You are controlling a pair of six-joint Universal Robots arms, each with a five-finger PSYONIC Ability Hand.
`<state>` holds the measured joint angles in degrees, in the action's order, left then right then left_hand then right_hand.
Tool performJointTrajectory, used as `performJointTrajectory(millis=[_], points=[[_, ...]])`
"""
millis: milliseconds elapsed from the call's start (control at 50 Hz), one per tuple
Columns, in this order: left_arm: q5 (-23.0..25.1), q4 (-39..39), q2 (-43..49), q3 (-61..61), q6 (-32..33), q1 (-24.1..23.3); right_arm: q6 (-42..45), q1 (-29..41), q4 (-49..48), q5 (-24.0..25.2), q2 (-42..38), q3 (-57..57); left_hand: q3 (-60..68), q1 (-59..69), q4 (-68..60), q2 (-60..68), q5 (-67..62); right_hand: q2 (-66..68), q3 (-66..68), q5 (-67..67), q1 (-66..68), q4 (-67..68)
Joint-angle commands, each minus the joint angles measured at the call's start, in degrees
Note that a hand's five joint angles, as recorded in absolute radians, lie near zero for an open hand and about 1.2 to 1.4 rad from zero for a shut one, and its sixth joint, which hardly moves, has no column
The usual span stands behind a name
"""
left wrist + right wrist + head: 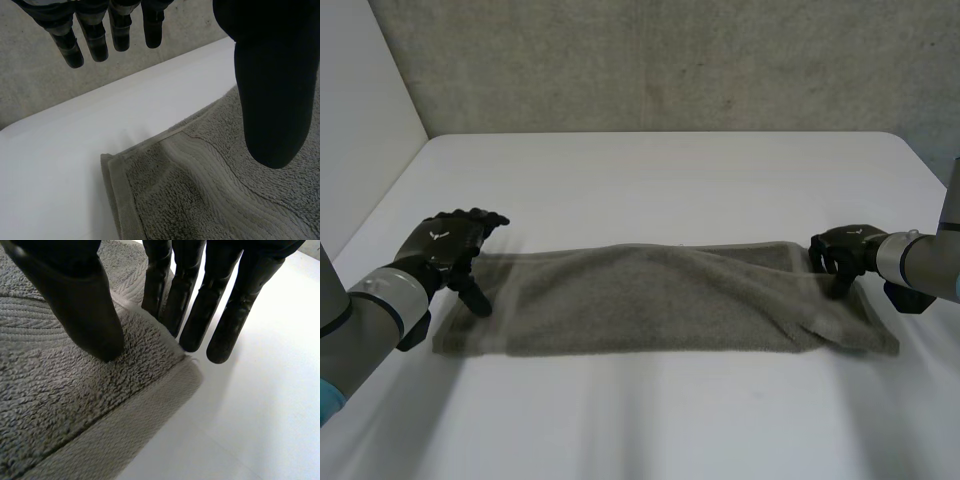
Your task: Fold the laundry
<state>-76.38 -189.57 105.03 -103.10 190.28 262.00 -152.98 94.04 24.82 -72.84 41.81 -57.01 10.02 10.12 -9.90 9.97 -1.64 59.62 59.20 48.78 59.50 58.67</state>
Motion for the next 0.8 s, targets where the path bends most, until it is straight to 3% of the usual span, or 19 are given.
performJointTrajectory(millis=[20,260,500,520,540,560,580,700,800], points=[[0.00,-0.01,0.00,-0.08,0.09,0.00,0.14,0.00,-0.30,-0.02,0.03,0.58,0.53,0.43,-0.65,0.58,1.09,20.34,20.76,21.18,20.46,21.29],[-0.09,-0.71,0.00,-0.08,0.09,0.00,-0.65,2.11,-8.47,-0.02,2.58,5.95,0.37,0.26,-0.48,0.41,1.26,20.38,20.80,21.22,20.50,21.33],[-0.18,-1.59,0.00,-0.52,0.18,0.00,-0.04,4.22,-12.51,-1.52,-1.11,10.51,0.53,0.43,-0.65,0.58,1.09,20.38,20.80,21.22,20.50,21.33],[-0.18,-1.59,0.00,-0.61,0.18,0.00,-0.03,4.39,-12.69,-1.95,-1.98,11.04,0.53,0.43,-0.65,0.58,1.09,7.29,7.71,8.12,7.41,8.23],[-0.18,-1.59,0.00,-0.61,0.18,0.00,-0.03,4.39,-12.69,-1.96,-1.99,11.04,0.53,0.43,-0.65,0.58,1.09,7.16,7.58,7.99,7.28,8.10],[-0.18,-1.59,0.00,-0.61,0.18,0.00,-0.03,4.83,-12.69,-2.31,-2.86,11.39,0.53,0.43,-0.65,0.58,1.09,-29.65,-29.23,-28.81,-29.53,-28.71],[-0.18,-1.59,0.09,-0.61,0.18,0.00,-0.12,4.92,-12.60,-3.00,-3.13,11.39,0.53,0.43,-0.65,0.58,1.09,-49.62,-49.20,-48.78,-49.50,-48.67],[-0.18,-1.59,0.09,-0.69,0.18,0.00,-0.03,4.57,-12.16,-6.35,-1.99,10.87,0.53,0.43,-0.65,0.58,1.09,-49.62,-49.20,-48.78,-49.50,-48.67],[-0.18,-1.59,0.09,-0.69,0.18,0.00,-0.03,2.99,-11.64,-7.49,5.36,4.74,0.37,0.26,-0.48,0.41,1.26,-49.62,-49.20,-48.78,-49.50,-48.67]])
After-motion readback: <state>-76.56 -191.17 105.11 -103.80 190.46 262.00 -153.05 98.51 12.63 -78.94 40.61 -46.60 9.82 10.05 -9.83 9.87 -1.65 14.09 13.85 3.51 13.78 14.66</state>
